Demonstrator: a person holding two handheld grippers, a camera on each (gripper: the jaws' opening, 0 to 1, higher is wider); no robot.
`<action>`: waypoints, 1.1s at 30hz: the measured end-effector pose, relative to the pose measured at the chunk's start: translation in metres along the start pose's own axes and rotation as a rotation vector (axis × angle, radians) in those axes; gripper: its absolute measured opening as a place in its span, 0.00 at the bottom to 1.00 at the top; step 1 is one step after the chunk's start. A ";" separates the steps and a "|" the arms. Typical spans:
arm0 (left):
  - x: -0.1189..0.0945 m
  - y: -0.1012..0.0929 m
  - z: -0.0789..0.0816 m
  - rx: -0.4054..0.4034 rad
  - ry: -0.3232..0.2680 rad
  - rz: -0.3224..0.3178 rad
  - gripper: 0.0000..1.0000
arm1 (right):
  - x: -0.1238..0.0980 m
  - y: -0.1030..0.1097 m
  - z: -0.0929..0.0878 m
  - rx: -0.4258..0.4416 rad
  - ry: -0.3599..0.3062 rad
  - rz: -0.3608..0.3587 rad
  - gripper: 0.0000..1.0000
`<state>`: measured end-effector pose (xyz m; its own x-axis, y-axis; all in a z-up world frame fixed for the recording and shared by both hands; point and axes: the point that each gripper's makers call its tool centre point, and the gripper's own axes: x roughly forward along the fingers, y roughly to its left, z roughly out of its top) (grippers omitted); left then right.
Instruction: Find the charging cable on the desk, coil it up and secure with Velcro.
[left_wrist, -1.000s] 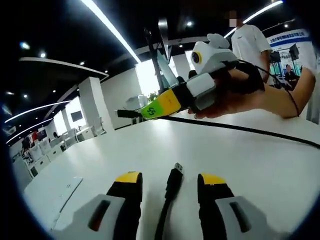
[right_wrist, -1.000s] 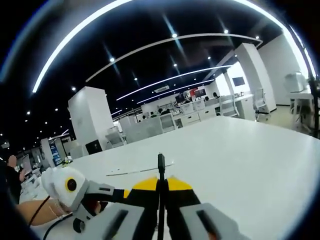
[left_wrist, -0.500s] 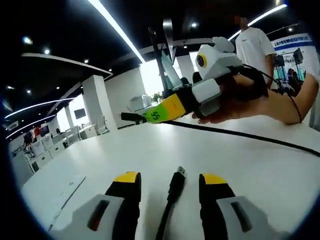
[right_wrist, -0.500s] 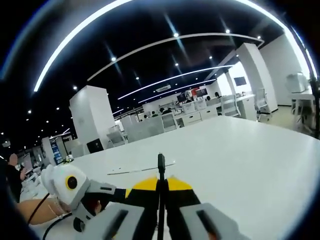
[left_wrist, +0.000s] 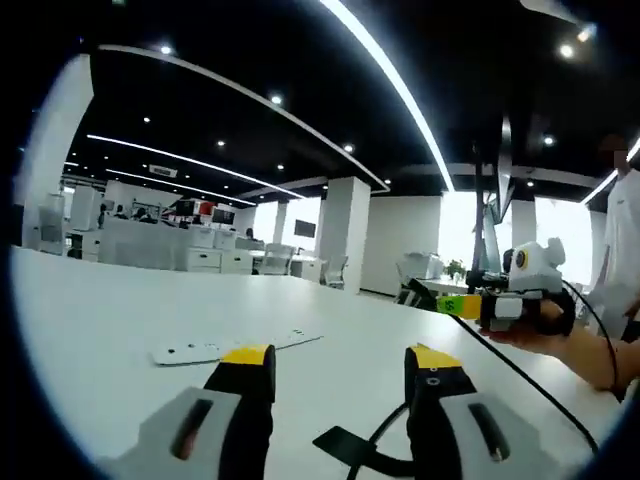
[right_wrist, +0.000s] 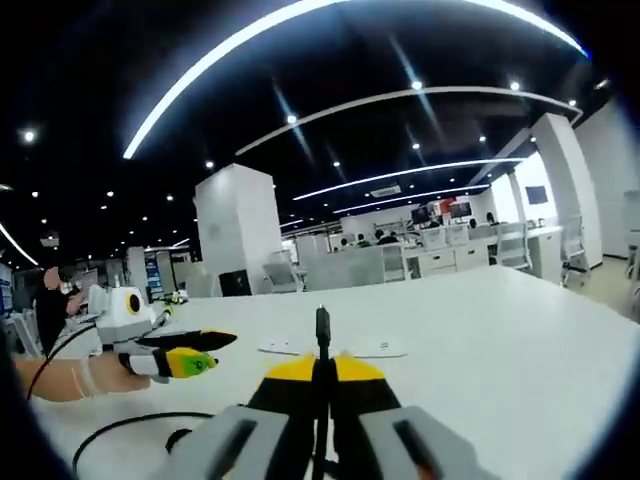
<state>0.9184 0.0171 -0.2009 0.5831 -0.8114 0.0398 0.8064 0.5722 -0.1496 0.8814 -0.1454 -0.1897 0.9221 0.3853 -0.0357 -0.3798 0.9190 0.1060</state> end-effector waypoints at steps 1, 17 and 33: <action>-0.015 0.010 0.001 -0.011 -0.005 0.028 0.56 | 0.004 0.005 -0.001 -0.019 0.008 0.024 0.05; -0.210 0.033 0.031 -0.121 -0.215 0.269 0.62 | 0.064 0.070 -0.001 -0.115 0.022 0.423 0.05; -0.146 0.061 -0.068 0.120 0.262 0.397 0.61 | 0.092 0.123 -0.047 -0.197 0.153 0.602 0.05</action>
<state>0.8764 0.1623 -0.2827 0.8157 -0.5217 -0.2498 0.5416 0.8406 0.0132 0.9154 0.0073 -0.2271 0.5283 0.8320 -0.1693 -0.8467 0.5311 -0.0319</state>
